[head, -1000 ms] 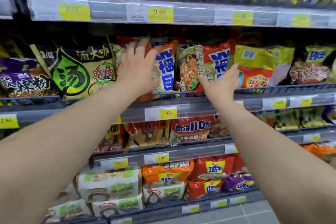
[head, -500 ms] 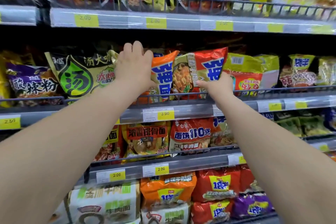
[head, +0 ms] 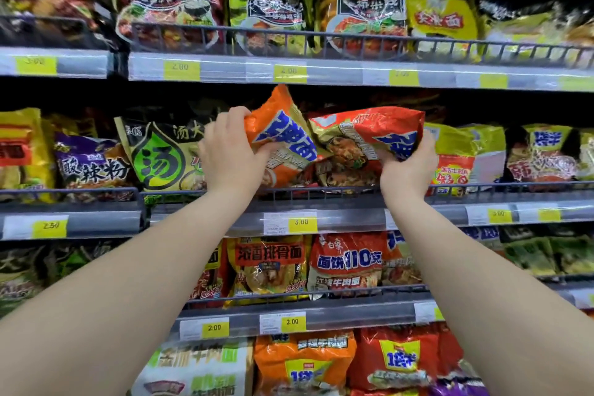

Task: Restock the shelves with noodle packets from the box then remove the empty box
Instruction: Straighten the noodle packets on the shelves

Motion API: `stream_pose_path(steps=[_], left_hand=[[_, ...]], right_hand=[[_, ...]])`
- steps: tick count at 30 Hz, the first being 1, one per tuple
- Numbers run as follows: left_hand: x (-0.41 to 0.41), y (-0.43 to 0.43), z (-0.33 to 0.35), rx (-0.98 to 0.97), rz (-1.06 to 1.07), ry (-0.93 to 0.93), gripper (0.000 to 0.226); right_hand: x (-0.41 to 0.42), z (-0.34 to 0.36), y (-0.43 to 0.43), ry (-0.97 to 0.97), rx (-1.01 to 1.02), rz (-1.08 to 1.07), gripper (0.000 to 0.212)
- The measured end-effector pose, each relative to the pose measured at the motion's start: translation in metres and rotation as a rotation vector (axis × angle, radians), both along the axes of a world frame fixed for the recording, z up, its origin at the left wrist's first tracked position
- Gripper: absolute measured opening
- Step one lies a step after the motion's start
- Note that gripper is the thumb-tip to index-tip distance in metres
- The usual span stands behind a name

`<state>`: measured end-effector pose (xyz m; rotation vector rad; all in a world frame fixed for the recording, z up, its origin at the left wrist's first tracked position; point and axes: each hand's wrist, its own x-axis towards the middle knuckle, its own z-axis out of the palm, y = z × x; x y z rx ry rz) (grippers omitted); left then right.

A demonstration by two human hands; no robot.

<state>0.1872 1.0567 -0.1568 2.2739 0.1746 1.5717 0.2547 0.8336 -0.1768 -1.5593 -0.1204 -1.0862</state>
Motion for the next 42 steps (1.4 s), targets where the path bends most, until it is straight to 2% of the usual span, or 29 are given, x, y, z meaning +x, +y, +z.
stream_pose_path(steps=[4,6,10,14,17,21,24,26,28,30,33,36,42], left_hand=[[0.008,-0.007,-0.006,-0.309,-0.160,-0.036,0.067],[0.019,-0.005,-0.011,-0.462,-0.222,-0.064,0.067],[0.033,0.001,-0.014,-0.673,-0.251,-0.100,0.063],[0.040,0.003,-0.010,-0.709,-0.333,-0.054,0.065],[0.049,0.001,-0.010,-0.691,-0.327,0.027,0.064],[0.053,0.004,-0.013,-0.643,-0.201,0.209,0.072],[0.044,0.002,-0.016,-0.526,-0.069,0.202,0.088],[0.037,0.000,-0.022,-0.382,0.044,0.087,0.090],[0.033,-0.002,-0.029,-0.183,0.103,0.029,0.079],[0.032,-0.005,-0.036,0.016,0.098,0.068,0.066],[0.037,-0.005,-0.044,0.213,0.114,0.233,0.060],[0.043,-0.004,-0.046,0.190,0.118,0.352,0.061],[0.048,-0.006,-0.048,0.132,0.101,0.346,0.059]], right_hand=[[-0.013,0.013,-0.010,-0.020,-0.203,-0.410,0.026],[-0.015,0.020,-0.018,0.005,-0.260,-0.538,0.025],[-0.016,0.020,-0.026,0.011,-0.408,-0.595,0.041],[-0.018,0.015,-0.016,-0.028,-0.630,-0.505,0.057],[-0.012,0.017,-0.001,-0.028,-0.772,-0.451,0.057],[-0.001,0.024,0.010,0.073,-0.949,-0.452,0.059],[0.003,0.026,0.017,0.196,-0.835,-0.487,0.075],[0.006,0.018,0.026,0.211,-0.708,-0.512,0.070],[0.010,0.004,0.036,0.183,-0.683,-0.466,0.060],[0.014,-0.010,0.044,0.153,-0.755,-0.337,0.058],[0.020,-0.021,0.052,0.201,-0.924,-0.219,0.069],[0.030,-0.018,0.052,0.272,-1.003,-0.211,0.070],[0.039,-0.010,0.058,0.409,-0.973,-0.214,0.077]])
